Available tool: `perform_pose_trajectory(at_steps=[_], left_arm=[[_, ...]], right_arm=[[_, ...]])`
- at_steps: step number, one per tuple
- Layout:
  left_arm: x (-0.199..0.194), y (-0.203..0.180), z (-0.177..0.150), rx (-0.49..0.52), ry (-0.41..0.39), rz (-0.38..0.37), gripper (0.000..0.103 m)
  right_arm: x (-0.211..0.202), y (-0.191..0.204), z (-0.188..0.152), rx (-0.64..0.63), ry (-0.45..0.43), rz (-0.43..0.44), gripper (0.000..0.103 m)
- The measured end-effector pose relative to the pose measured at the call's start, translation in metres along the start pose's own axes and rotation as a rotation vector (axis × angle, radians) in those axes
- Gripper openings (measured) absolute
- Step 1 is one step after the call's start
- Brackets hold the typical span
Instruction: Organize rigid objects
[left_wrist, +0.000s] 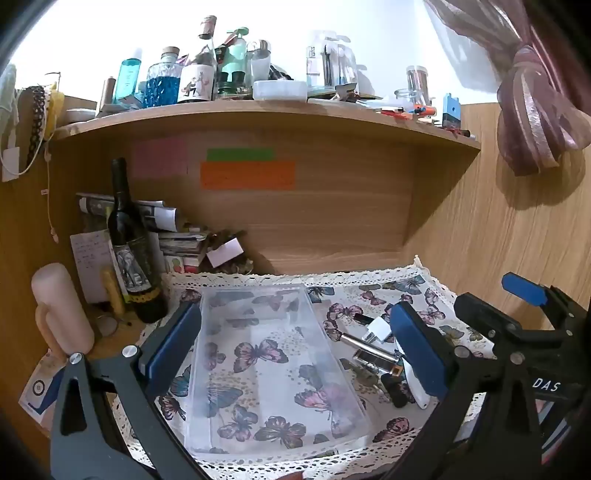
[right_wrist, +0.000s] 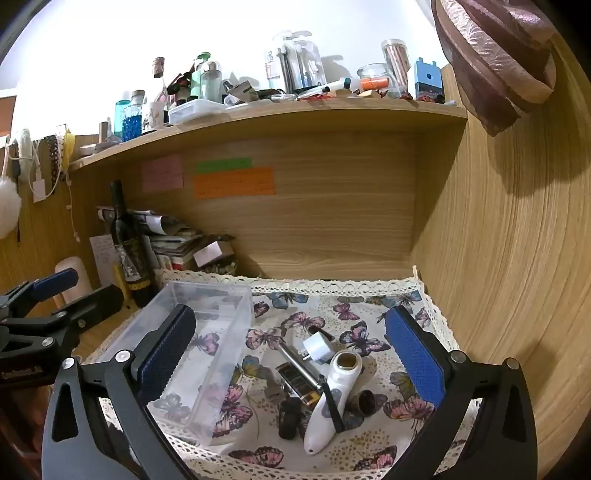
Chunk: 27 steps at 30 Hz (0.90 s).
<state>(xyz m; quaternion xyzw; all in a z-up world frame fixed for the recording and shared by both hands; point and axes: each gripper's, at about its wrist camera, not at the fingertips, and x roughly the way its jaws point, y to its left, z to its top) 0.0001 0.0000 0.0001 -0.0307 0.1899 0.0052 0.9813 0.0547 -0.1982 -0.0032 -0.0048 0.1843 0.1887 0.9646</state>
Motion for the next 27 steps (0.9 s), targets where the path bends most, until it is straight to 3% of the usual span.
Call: perform_pose_trajectory(at_steps=[7, 12, 27], left_arm=[[-0.0021, -0.0024, -0.001, 0.001, -0.047, -0.002, 0.103], [-0.0025, -0.0024, 0.0003, -0.009, -0.039, -0.035, 0.103], [-0.0053, -0.0045, 0.0017, 0.003, -0.056, -0.022, 0.103]], right_arm=[[-0.001, -0.0003, 0.0002, 0.005, -0.012, 0.002, 0.103], [-0.0006, -0.0021, -0.0007, 0.001, -0.015, 0.0, 0.103], [-0.0027, 0.0014, 0.0012, -0.005, -0.027, 0.004, 0.103]])
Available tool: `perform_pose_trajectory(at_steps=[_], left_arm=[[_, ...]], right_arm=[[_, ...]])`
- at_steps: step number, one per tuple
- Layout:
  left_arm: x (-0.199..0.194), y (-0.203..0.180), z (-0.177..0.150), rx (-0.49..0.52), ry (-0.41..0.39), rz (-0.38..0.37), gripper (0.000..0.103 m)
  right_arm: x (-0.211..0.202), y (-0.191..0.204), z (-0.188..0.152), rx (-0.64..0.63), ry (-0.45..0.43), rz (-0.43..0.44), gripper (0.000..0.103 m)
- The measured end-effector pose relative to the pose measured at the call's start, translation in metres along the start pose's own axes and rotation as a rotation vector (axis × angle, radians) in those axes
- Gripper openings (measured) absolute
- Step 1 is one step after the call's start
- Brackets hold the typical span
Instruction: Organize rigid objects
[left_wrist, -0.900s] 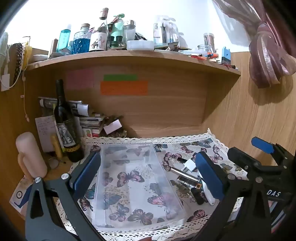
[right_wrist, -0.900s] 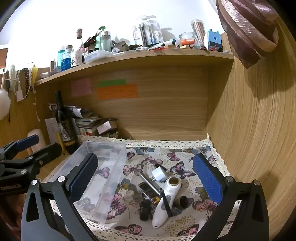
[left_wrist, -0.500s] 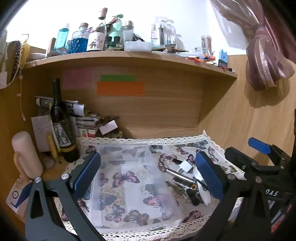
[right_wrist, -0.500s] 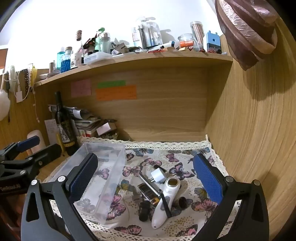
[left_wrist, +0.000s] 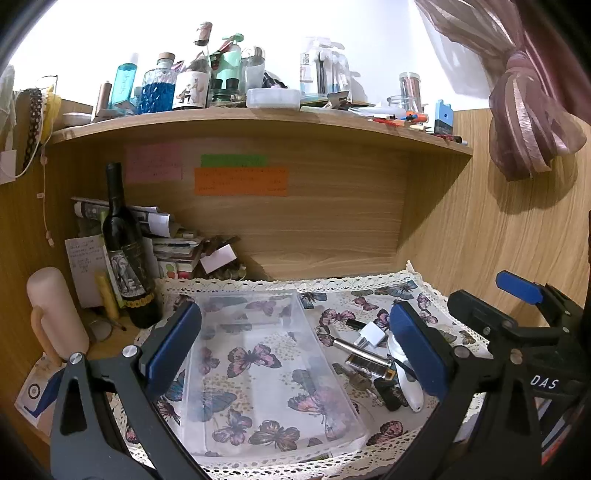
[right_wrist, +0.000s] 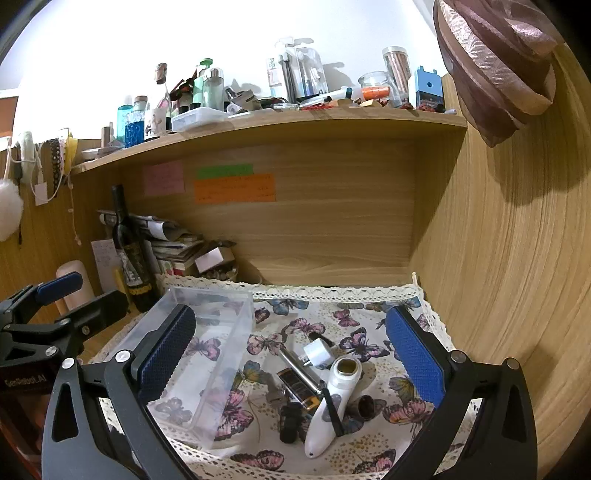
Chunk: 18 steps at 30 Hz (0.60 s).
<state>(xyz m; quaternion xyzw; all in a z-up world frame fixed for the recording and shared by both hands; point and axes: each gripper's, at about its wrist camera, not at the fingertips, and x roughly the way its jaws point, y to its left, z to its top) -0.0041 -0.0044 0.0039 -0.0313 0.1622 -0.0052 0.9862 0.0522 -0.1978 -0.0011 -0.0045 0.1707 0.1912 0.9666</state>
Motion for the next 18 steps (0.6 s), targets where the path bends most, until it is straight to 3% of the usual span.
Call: perform_pose_trajectory(at_steps=[18], left_arm=[[-0.0001, 0.0014, 0.0016, -0.014, -0.008, -0.005, 0.103]], right_arm=[[0.0011, -0.001, 0.0003, 0.006, 0.001, 0.005, 0.103]])
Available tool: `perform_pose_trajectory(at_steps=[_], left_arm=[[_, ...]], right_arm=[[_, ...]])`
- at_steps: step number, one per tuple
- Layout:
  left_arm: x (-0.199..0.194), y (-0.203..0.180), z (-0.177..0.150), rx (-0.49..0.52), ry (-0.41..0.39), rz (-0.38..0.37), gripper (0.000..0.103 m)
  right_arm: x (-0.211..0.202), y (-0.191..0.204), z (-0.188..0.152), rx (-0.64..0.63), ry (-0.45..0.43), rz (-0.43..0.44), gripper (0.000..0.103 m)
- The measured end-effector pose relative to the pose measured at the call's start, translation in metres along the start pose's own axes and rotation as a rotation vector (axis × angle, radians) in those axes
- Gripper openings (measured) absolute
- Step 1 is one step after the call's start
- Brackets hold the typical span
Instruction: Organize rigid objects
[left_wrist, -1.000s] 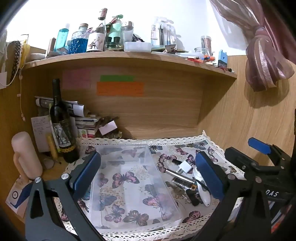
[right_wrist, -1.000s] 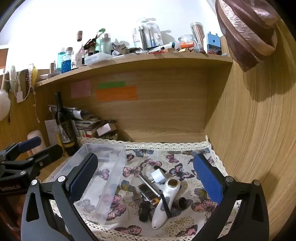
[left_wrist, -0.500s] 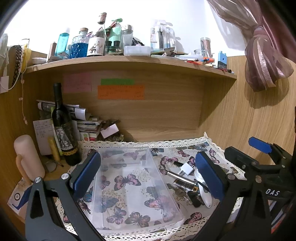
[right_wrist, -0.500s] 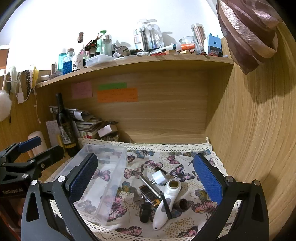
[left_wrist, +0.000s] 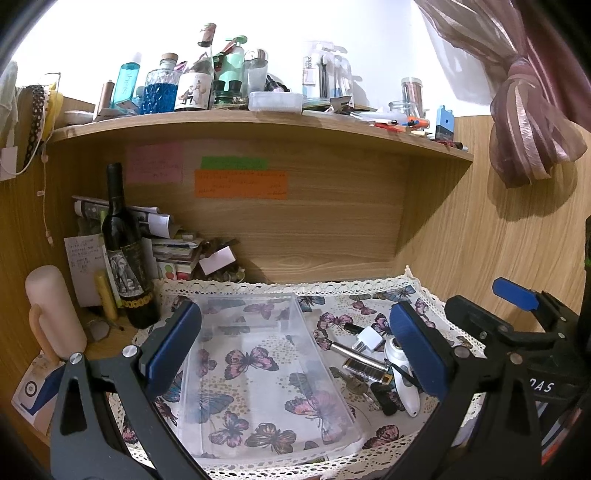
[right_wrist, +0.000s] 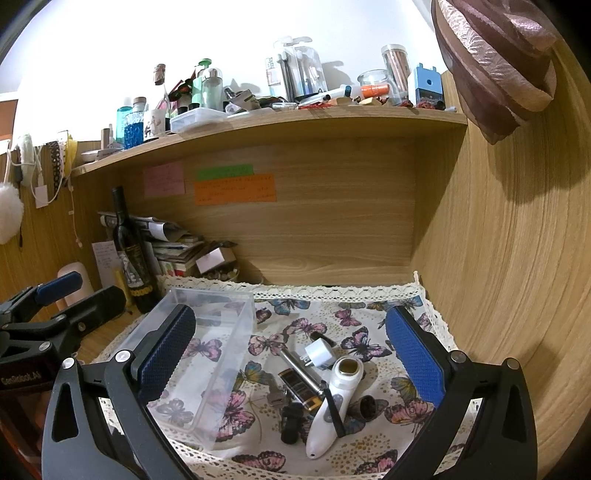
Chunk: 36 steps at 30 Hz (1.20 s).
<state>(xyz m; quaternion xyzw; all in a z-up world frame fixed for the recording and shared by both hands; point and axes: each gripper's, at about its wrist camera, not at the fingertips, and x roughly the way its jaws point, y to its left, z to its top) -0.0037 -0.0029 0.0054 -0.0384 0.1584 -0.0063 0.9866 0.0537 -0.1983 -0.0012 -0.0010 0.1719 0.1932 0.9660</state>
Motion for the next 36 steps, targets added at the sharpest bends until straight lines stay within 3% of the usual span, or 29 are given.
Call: perform_pose_trajectory(at_steps=[36], left_arm=[[0.0038, -0.0022, -0.0002, 0.012, 0.002, -0.019, 0.103]], right_arm=[[0.0034, -0.0018, -0.0013, 0.0, 0.002, -0.001, 0.103]])
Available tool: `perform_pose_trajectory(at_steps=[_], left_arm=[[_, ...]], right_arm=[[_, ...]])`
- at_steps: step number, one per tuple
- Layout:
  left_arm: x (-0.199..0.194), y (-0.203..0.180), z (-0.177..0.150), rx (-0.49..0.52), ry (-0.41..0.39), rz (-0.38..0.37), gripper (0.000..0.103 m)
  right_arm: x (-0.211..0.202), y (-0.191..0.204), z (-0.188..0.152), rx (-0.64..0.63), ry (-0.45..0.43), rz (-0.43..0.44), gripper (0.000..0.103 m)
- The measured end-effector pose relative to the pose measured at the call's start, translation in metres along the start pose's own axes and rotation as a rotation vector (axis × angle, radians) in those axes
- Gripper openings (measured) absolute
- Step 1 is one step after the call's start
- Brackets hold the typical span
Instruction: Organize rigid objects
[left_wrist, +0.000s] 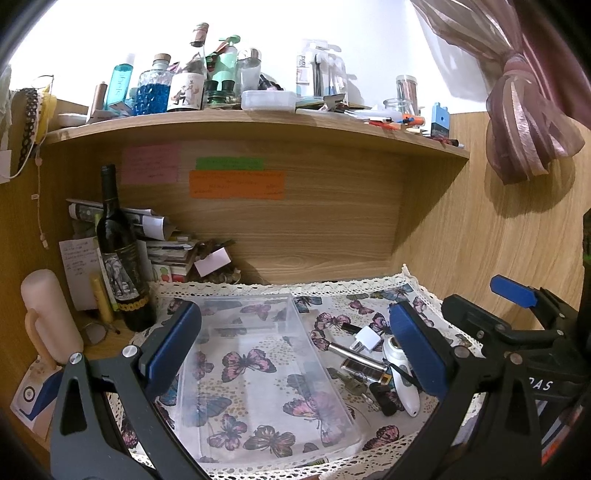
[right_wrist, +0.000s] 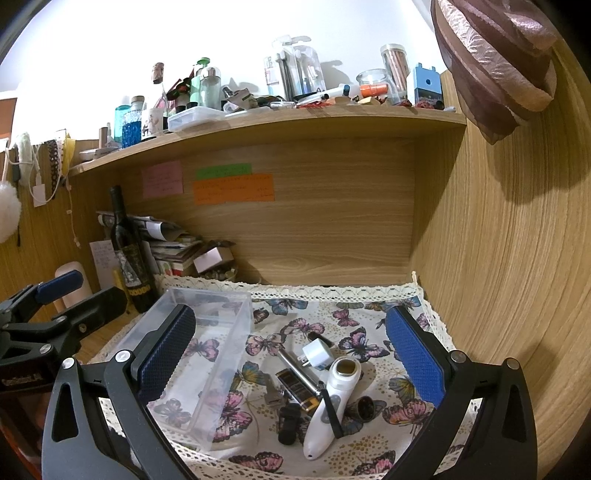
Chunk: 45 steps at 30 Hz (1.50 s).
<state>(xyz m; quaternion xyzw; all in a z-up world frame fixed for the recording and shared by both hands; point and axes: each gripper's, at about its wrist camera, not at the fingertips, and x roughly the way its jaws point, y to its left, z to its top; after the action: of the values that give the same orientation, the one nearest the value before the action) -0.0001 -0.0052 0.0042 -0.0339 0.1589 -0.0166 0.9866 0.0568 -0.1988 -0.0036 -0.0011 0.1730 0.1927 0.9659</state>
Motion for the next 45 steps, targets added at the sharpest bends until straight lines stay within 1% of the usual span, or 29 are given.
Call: perform_pose_trajectory(at_steps=[5, 7, 8, 9, 11, 13, 15, 16, 18, 19, 21, 23, 25, 26, 28, 30, 31, 33, 35, 37, 39, 43, 45], left_arm=[[0.008, 0.004, -0.002, -0.005, 0.029, -0.049, 0.103], [0.012, 0.006, -0.003, -0.007, 0.037, -0.048, 0.103], [0.014, 0.008, -0.004, -0.009, 0.044, -0.046, 0.101], [0.017, 0.01, -0.005, -0.011, 0.054, -0.039, 0.092], [0.024, 0.015, -0.007, -0.013, 0.084, -0.017, 0.083], [0.033, 0.024, -0.011, -0.024, 0.118, -0.005, 0.081], [0.04, 0.033, -0.015, -0.025, 0.143, 0.02, 0.072], [0.044, 0.038, -0.016, -0.023, 0.155, 0.04, 0.07], [0.05, 0.052, -0.021, -0.027, 0.182, 0.079, 0.067], [0.054, 0.06, -0.023, -0.033, 0.2, 0.095, 0.066], [0.06, 0.075, -0.029, -0.045, 0.229, 0.125, 0.064], [0.066, 0.085, -0.035, -0.043, 0.257, 0.157, 0.064], [0.07, 0.092, -0.041, -0.038, 0.288, 0.168, 0.062], [0.072, 0.095, -0.043, -0.037, 0.305, 0.171, 0.059], [0.079, 0.098, -0.049, -0.031, 0.346, 0.169, 0.054], [0.085, 0.101, -0.053, -0.025, 0.383, 0.166, 0.046], [0.088, 0.101, -0.055, -0.024, 0.4, 0.164, 0.044], [0.094, 0.104, -0.059, -0.03, 0.435, 0.152, 0.037], [0.1, 0.107, -0.063, -0.047, 0.469, 0.136, 0.034], [0.108, 0.11, -0.068, -0.071, 0.513, 0.111, 0.027], [0.113, 0.112, -0.072, -0.092, 0.547, 0.094, 0.016], [0.119, 0.117, -0.078, -0.129, 0.592, 0.055, 0.014], [0.12, 0.116, -0.079, -0.126, 0.595, 0.053, 0.014]], right_arm=[[0.005, -0.001, -0.002, 0.0, 0.01, 0.008, 0.103], [0.008, 0.0, -0.004, -0.011, 0.011, 0.001, 0.103], [0.01, 0.001, -0.005, -0.019, 0.01, -0.003, 0.103], [0.013, 0.002, -0.006, -0.027, 0.012, -0.006, 0.103], [0.017, 0.002, -0.007, -0.034, 0.022, -0.002, 0.101], [0.023, 0.002, -0.009, -0.038, 0.035, 0.0, 0.096], [0.031, 0.001, -0.011, -0.043, 0.055, 0.001, 0.086], [0.036, -0.001, -0.012, -0.042, 0.071, 0.0, 0.084], [0.045, -0.007, -0.014, -0.033, 0.102, 0.004, 0.075], [0.049, -0.01, -0.014, -0.028, 0.114, 0.006, 0.073], [0.06, -0.019, -0.017, -0.011, 0.154, 0.008, 0.063], [0.067, -0.025, -0.02, -0.002, 0.185, 0.01, 0.058], [0.076, -0.033, -0.023, 0.005, 0.228, 0.014, 0.054], [0.079, -0.036, -0.025, 0.008, 0.245, 0.012, 0.053], [0.087, -0.043, -0.03, 0.012, 0.282, 0.002, 0.051], [0.096, -0.049, -0.035, 0.023, 0.327, -0.003, 0.046], [0.1, -0.051, -0.036, 0.028, 0.344, -0.002, 0.046], [0.11, -0.056, -0.04, 0.037, 0.383, -0.006, 0.045], [0.12, -0.058, -0.042, 0.039, 0.418, -0.002, 0.045], [0.129, -0.058, -0.043, 0.04, 0.447, 0.0, 0.045], [0.142, -0.057, -0.043, 0.042, 0.479, 0.016, 0.045], [0.163, -0.052, -0.042, 0.032, 0.523, 0.03, 0.045], [0.176, -0.049, -0.043, 0.022, 0.544, 0.038, 0.045]])
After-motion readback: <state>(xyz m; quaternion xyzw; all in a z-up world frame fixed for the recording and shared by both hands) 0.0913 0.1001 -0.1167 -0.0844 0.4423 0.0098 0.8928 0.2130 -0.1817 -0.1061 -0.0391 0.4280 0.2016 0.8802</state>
